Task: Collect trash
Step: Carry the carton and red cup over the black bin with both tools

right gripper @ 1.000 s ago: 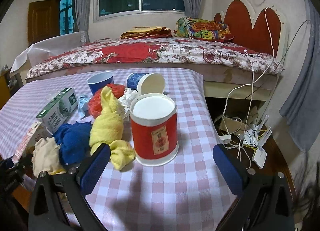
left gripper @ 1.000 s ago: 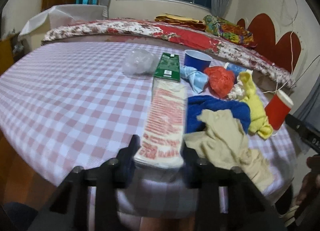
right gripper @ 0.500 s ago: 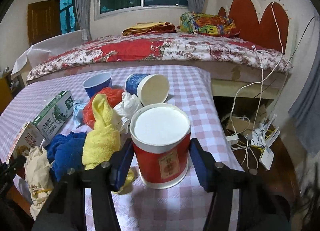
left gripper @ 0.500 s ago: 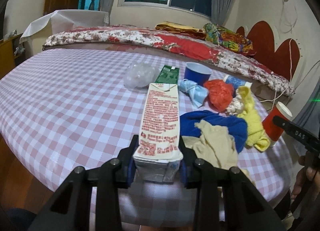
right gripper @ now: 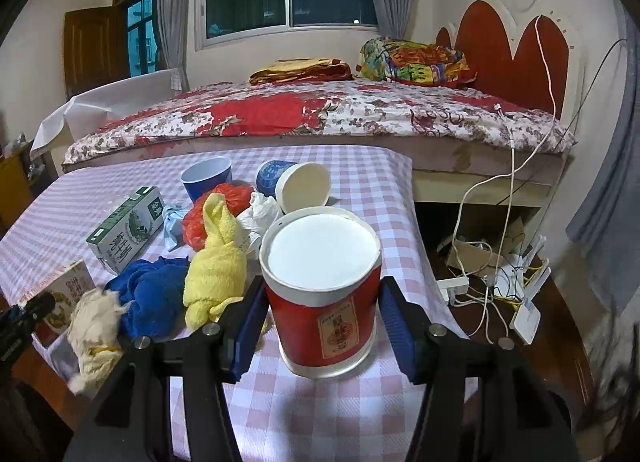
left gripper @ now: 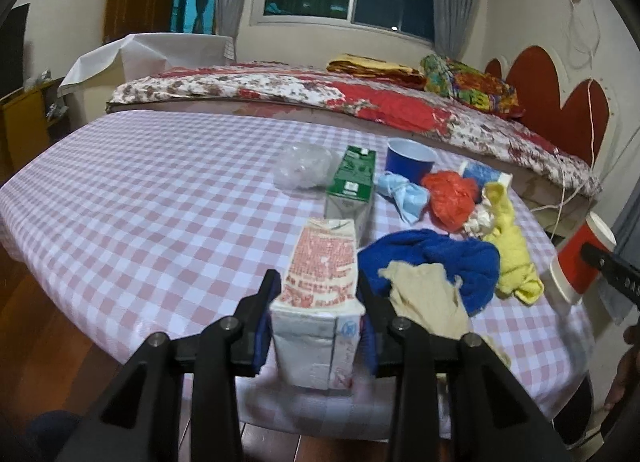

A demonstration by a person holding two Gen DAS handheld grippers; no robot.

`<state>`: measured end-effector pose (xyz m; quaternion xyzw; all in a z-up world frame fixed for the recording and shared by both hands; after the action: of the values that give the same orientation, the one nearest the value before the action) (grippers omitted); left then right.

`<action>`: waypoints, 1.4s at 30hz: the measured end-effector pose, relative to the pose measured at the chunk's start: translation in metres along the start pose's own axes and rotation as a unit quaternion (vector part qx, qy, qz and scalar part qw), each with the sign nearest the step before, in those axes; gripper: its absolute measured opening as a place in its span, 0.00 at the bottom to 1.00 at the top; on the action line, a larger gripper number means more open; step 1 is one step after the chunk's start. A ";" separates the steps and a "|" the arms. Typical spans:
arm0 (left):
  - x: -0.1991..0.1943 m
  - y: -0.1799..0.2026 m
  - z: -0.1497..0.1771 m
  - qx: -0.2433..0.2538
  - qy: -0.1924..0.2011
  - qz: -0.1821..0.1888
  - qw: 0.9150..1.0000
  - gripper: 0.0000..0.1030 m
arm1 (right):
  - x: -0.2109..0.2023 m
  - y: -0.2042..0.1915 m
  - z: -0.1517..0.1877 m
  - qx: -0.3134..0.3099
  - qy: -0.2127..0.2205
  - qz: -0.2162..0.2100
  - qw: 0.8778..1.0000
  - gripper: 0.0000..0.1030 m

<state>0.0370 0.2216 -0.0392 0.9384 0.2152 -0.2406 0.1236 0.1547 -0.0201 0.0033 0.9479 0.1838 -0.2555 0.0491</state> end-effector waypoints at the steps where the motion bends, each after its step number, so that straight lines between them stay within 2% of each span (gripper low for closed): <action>1: 0.001 0.000 0.000 0.002 -0.002 0.005 1.000 0.37 | -0.001 0.000 0.001 0.000 0.000 0.000 1.000 0.56; 6: 0.009 -0.003 0.008 0.001 -0.029 0.023 0.999 0.35 | -0.004 0.000 0.004 0.000 -0.005 -0.001 1.000 0.56; 9: -0.002 -0.004 0.005 -0.005 -0.008 0.027 1.000 0.35 | -0.007 0.001 0.005 0.002 -0.004 0.000 1.000 0.56; 12: -0.016 0.002 -0.007 0.015 0.024 0.023 0.999 0.35 | -0.010 0.003 0.006 0.004 0.001 0.003 1.000 0.56; 16: -0.020 0.010 -0.019 0.021 0.036 0.033 0.999 0.35 | -0.018 0.009 0.006 0.006 0.010 0.010 1.000 0.56; 24: -0.030 0.065 -0.030 0.053 0.053 0.094 0.993 0.35 | -0.042 0.041 0.006 0.016 0.028 0.041 0.999 0.55; 30: -0.030 0.122 -0.025 0.079 0.042 0.163 0.982 0.35 | -0.059 0.076 0.012 0.037 0.027 0.079 0.996 0.55; 36: -0.040 0.174 -0.016 0.112 0.031 0.235 0.965 0.35 | -0.080 0.108 0.024 0.054 0.023 0.120 0.991 0.55; 42: -0.052 0.217 0.004 0.145 0.014 0.282 0.948 0.35 | -0.097 0.140 0.043 0.073 0.015 0.153 0.985 0.55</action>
<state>0.0946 0.0120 0.0114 0.9719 -0.0940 -0.2109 0.0464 0.1089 -0.1895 0.0150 0.9696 0.0180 -0.2437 0.0160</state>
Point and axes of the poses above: each gripper's, at about its wrist camera, not at the fingertips, and x roughly the way its jaws point, y to its right, z to its underside, the point moved 1 cm from there along x, roughly the way its jaws point, and after that the axes turned 6 degrees about y, right-handed, at the moved point
